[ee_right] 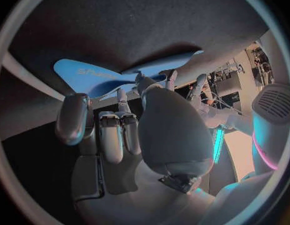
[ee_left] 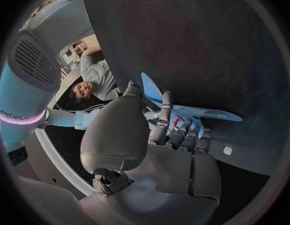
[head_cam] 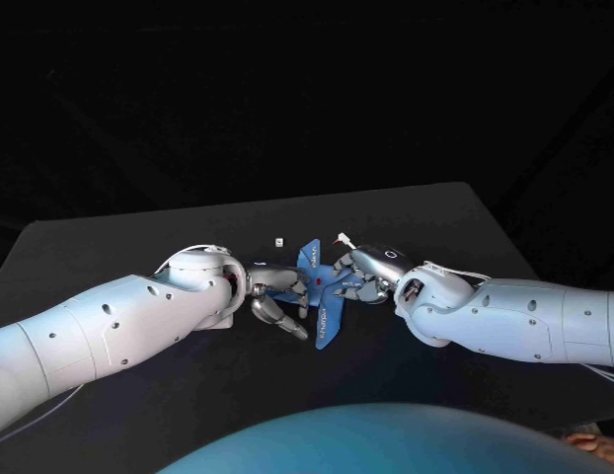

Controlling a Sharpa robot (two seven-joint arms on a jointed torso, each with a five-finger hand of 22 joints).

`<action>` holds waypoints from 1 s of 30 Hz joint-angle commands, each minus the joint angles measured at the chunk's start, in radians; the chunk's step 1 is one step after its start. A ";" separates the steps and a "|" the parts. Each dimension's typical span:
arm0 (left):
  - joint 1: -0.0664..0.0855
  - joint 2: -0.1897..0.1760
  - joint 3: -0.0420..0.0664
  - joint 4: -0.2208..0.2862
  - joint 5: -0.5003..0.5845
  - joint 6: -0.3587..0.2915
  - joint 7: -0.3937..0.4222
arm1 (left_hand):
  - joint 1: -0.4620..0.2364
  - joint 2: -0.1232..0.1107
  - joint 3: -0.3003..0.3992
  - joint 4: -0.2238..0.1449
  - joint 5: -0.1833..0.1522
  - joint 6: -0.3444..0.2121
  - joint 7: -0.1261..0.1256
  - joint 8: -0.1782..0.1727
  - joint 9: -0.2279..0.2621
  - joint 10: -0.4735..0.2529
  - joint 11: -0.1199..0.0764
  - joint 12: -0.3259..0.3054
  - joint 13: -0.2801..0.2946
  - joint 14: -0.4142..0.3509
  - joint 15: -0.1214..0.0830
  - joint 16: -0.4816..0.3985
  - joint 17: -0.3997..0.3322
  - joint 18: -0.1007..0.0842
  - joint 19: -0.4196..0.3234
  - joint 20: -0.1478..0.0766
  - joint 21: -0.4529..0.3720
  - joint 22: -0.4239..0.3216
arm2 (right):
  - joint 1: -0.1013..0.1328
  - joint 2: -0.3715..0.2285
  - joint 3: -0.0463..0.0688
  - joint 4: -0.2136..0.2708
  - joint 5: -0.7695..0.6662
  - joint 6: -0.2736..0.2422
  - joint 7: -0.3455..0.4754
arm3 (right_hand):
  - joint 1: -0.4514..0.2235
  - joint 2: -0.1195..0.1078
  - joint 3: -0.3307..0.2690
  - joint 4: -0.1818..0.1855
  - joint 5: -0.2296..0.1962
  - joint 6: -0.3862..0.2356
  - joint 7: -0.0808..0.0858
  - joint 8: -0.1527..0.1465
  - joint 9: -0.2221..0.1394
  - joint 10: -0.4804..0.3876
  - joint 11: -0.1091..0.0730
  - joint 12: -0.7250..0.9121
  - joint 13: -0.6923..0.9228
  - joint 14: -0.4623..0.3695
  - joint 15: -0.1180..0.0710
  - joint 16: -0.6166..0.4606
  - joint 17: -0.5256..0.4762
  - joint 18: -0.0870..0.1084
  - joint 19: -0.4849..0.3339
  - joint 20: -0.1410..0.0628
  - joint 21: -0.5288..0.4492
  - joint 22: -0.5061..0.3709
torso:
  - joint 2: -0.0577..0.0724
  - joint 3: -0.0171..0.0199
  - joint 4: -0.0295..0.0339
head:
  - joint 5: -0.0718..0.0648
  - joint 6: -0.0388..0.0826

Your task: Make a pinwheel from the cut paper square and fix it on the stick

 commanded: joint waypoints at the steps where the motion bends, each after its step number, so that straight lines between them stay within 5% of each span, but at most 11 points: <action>1: -0.007 -0.006 -0.006 -0.006 -0.006 0.043 -0.030 | 0.001 0.009 -0.002 -0.001 -0.005 0.008 -0.001 -0.003 0.001 -0.006 -0.002 0.002 0.000 0.003 0.007 -0.004 0.000 0.008 0.005 0.002 0.005 0.001 | -0.003 0.004 -0.001 -0.003 -0.014 -0.011 0.001 | 0.003 -0.009 -0.006 -0.001 0.000 -0.009 0.000 -0.007 -0.002 0.104 0.007 0.003 0.264 0.104 0.008 0.004 0.263 0.014 -0.002 0.006 -0.007 0.149 | 0.001 -0.0005 0.0002 | -0.001 0.000; 17: -0.008 -0.019 -0.005 0.014 -0.006 0.002 -0.017 | 0.005 0.005 -0.002 -0.001 -0.005 0.019 0.001 -0.007 0.004 0.004 0.000 0.005 0.002 0.014 0.010 -0.001 0.004 0.005 0.011 0.002 0.008 0.004 | -0.004 0.020 -0.001 -0.018 0.001 0.023 -0.003 | 0.010 -0.006 -0.012 -0.005 0.001 -0.020 0.004 -0.011 -0.010 0.104 0.011 0.003 0.264 0.104 0.013 0.004 0.263 0.015 -0.005 0.009 -0.016 0.147 | 0.000 -0.0006 0.0007 | -0.001 0.000; 30: -0.007 -0.053 0.031 0.058 0.005 -0.094 0.018 | 0.019 -0.003 0.009 -0.001 -0.004 0.037 0.006 -0.022 0.009 0.043 -0.004 0.009 0.005 0.045 0.007 0.009 0.015 0.006 0.032 0.001 0.019 0.012 | -0.004 0.023 -0.001 -0.020 0.005 0.042 -0.003 | 0.011 -0.002 -0.012 -0.005 0.005 -0.009 0.003 -0.005 -0.010 0.104 0.010 0.003 0.264 0.104 0.012 0.004 0.263 0.015 -0.004 0.010 -0.011 0.149 | 0.000 -0.0003 0.0006 | -0.001 0.000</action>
